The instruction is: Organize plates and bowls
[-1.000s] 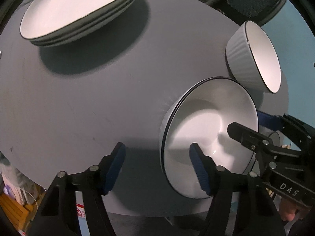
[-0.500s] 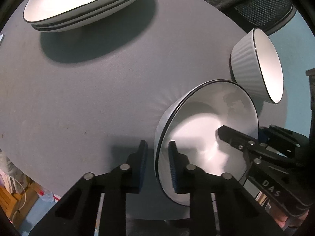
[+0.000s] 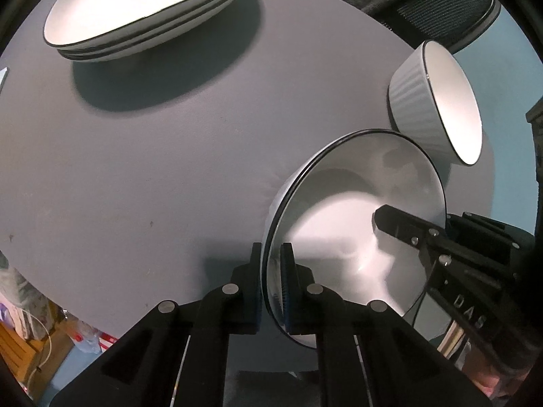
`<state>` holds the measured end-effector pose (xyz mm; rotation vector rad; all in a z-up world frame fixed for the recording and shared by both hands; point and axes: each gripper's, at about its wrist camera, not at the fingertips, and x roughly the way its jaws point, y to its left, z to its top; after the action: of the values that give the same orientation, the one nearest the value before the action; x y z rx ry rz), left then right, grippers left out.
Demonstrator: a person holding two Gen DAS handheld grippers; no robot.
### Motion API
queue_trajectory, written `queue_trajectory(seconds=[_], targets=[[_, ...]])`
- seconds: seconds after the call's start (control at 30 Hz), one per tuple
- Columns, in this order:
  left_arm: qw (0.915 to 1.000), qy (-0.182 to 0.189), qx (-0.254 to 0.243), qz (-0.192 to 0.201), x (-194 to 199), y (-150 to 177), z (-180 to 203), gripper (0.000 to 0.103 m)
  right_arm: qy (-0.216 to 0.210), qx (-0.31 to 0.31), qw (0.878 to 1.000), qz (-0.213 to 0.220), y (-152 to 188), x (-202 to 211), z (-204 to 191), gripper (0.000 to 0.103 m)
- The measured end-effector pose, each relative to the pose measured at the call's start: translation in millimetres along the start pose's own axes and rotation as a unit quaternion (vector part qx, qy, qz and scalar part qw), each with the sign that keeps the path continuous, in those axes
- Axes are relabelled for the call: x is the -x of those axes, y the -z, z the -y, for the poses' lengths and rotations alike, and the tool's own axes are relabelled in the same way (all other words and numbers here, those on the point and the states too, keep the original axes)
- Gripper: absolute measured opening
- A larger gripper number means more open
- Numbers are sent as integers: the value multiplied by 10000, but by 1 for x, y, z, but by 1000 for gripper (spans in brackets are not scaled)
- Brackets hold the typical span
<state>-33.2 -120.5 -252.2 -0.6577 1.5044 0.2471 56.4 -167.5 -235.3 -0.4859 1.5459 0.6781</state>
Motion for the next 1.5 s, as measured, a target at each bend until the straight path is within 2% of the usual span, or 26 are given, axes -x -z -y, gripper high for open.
queue_trajectory(seconds=[0.17, 0.4, 0.53, 0.8, 1.1, 1.33, 1.5], targets=[[9999, 100, 53, -27, 4, -6, -1, 9, -69, -108, 9999, 84, -3, 14, 0, 9], [9998, 193, -96, 45, 40, -16, -7, 9, -31, -233, 9994, 270, -7, 41, 0, 9], [9994, 219, -229, 122, 62, -23, 4, 9, -25, -307, 9988, 373, -3, 62, 12, 9], [9973, 330, -551, 343, 90, -46, 24, 9, 3, -635, 9962, 603, -14, 72, 23, 8], [9930, 206, -1088, 421, 76, -90, 68, 9, 203, -1180, 9893, 834, -29, 87, 73, 8], [9905, -7, -1353, 232, 48, -117, 91, 9, 147, -1688, 9828, 735, -42, 75, 108, 8], [9900, 28, -1402, 167, 40, -129, 98, 9, 129, -1865, 9804, 616, -45, 70, 123, 8]])
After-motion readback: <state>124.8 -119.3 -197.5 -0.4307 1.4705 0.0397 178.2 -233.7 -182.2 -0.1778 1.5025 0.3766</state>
